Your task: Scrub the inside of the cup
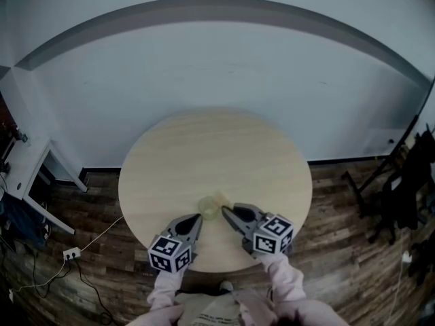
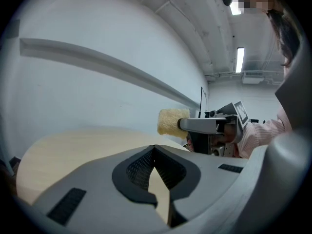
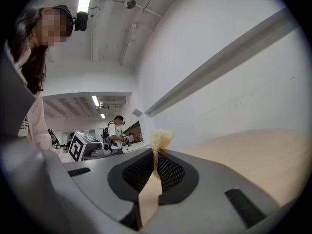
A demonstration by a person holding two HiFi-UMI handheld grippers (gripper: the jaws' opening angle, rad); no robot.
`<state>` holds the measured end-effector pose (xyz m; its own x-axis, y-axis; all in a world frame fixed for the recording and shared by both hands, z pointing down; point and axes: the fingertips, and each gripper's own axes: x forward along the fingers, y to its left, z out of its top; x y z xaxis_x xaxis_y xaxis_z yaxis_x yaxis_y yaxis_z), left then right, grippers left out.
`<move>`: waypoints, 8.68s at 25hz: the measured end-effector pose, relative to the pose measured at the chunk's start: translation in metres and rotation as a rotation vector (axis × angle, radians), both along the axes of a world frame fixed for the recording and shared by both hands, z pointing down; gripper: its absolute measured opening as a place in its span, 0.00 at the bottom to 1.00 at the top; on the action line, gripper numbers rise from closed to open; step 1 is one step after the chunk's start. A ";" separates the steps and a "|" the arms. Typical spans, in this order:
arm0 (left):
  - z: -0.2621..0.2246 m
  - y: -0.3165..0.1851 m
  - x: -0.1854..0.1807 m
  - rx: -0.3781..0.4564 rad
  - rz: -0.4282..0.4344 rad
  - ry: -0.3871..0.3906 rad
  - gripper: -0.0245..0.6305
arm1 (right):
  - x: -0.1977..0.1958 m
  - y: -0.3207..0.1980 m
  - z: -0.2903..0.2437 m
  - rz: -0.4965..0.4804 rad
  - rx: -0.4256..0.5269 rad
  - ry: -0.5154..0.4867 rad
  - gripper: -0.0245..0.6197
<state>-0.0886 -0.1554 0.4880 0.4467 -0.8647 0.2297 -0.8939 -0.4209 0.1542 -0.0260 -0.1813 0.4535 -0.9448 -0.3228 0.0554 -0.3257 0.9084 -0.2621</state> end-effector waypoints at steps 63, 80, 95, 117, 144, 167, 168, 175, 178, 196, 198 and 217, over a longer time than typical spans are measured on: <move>0.141 -0.088 0.018 -0.169 0.209 -0.066 0.61 | -0.064 -0.049 0.112 -0.485 0.395 0.816 0.08; 0.140 -0.093 0.017 -0.149 0.205 -0.056 0.60 | -0.058 -0.049 0.140 -0.638 0.475 0.998 0.08; 0.141 -0.092 0.015 -0.135 0.205 -0.071 0.60 | -0.061 -0.045 0.148 -0.736 0.481 1.119 0.08; 0.142 -0.094 0.016 -0.135 0.196 -0.080 0.60 | -0.063 -0.051 0.151 -0.714 0.301 1.207 0.08; 0.142 -0.094 0.015 -0.136 0.187 -0.077 0.60 | -0.068 -0.050 0.170 -0.681 -0.066 1.280 0.08; 0.144 -0.093 0.016 -0.149 0.186 -0.079 0.60 | -0.080 -0.038 0.165 -0.602 -0.429 1.105 0.08; 0.145 -0.092 0.016 -0.150 0.185 -0.081 0.60 | -0.080 -0.037 0.164 -0.595 -0.448 1.091 0.08; 0.144 -0.093 0.017 -0.154 0.186 -0.079 0.60 | -0.084 -0.038 0.160 -0.556 -0.515 1.045 0.08; 0.143 -0.093 0.017 -0.148 0.186 -0.082 0.60 | -0.086 -0.038 0.159 -0.545 -0.535 1.029 0.08; 0.147 -0.096 0.015 -0.139 0.179 -0.101 0.60 | -0.095 -0.051 0.148 -0.441 -0.721 0.843 0.08; 0.148 -0.095 0.015 -0.146 0.180 -0.103 0.59 | -0.096 -0.053 0.146 -0.426 -0.750 0.811 0.08; 0.148 -0.095 0.015 -0.155 0.181 -0.100 0.59 | -0.079 -0.049 0.144 -0.555 -0.501 0.941 0.08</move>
